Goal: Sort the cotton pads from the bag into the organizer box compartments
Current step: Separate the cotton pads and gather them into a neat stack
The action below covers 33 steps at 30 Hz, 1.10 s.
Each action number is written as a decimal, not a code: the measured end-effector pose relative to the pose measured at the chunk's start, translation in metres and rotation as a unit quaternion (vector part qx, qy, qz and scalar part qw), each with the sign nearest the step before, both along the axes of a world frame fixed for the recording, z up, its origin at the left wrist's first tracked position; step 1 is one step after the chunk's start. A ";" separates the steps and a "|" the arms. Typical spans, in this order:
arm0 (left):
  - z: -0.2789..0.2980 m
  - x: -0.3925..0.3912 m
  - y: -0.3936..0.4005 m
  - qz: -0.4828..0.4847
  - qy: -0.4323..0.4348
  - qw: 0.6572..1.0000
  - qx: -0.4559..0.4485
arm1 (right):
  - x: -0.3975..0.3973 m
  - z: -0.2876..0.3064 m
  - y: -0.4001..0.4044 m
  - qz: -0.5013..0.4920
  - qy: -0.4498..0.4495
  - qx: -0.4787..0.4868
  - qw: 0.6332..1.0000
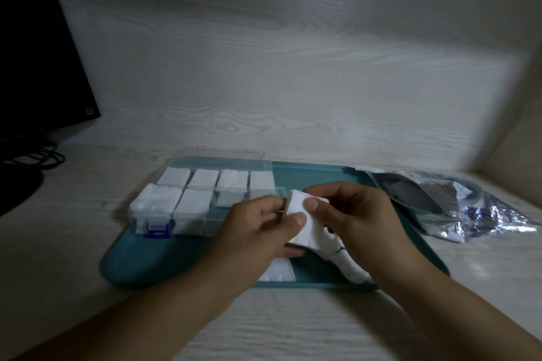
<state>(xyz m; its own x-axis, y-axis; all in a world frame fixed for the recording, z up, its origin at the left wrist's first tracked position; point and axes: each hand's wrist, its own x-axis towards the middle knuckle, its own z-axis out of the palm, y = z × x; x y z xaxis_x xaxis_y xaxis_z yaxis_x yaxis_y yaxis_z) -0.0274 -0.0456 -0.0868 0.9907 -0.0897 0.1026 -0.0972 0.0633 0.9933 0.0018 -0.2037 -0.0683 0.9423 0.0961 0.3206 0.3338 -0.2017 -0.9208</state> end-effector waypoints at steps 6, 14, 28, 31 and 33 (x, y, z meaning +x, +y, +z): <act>0.001 0.000 0.000 0.091 -0.086 0.988 0.089 | -0.002 0.002 0.000 0.019 -0.072 0.002 0.997; 0.013 0.006 0.009 0.098 0.028 0.990 -0.101 | 0.041 -0.002 -0.048 -0.150 -0.090 -0.253 0.951; 0.009 0.008 0.010 0.132 0.024 0.988 -0.080 | 0.017 -0.021 -0.007 -0.011 0.034 -0.242 0.970; 0.006 0.010 0.011 0.135 0.016 0.989 -0.064 | 0.023 -0.009 -0.019 -0.037 0.047 -0.226 0.972; 0.006 0.010 0.011 0.131 0.012 0.990 -0.060 | 0.025 0.001 -0.031 -0.033 0.057 -0.275 0.959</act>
<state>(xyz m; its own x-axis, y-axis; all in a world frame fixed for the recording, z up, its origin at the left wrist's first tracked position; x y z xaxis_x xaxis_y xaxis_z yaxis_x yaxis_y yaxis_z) -0.0175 -0.0350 -0.0808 0.9807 0.1815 0.0722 -0.1014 0.1568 0.9824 0.0267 -0.2351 -0.0677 0.9781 0.1600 0.1329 0.2070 -0.6852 -0.6983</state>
